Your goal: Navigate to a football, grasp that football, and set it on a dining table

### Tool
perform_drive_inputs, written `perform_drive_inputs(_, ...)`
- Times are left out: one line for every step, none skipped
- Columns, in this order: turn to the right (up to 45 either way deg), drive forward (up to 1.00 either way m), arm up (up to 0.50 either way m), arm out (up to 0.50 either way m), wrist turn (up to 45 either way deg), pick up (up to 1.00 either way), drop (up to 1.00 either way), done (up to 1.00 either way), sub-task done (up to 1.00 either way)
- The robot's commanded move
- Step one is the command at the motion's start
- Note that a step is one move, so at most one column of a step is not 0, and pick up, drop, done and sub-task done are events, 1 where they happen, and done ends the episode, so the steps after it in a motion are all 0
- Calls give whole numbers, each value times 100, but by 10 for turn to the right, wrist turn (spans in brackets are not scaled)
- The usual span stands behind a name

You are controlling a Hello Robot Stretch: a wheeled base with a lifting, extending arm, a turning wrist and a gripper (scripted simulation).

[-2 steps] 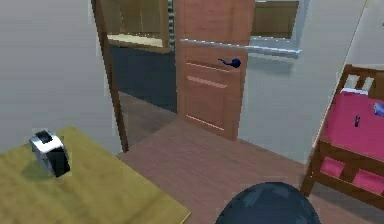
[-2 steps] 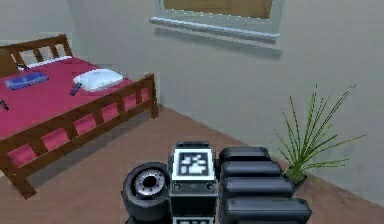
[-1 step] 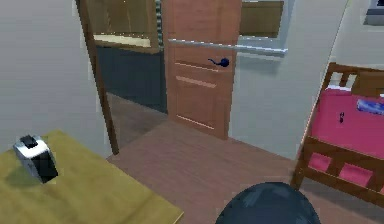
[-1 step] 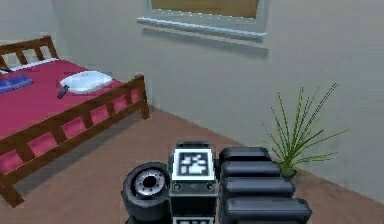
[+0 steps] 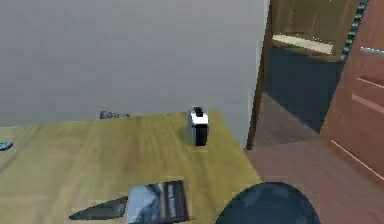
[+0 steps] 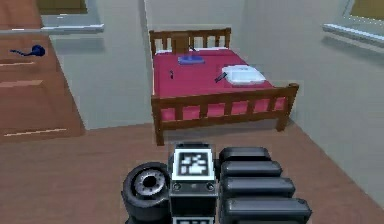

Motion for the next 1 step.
perform_drive_inputs(-450,0,0,0,0,0,0,0,0)
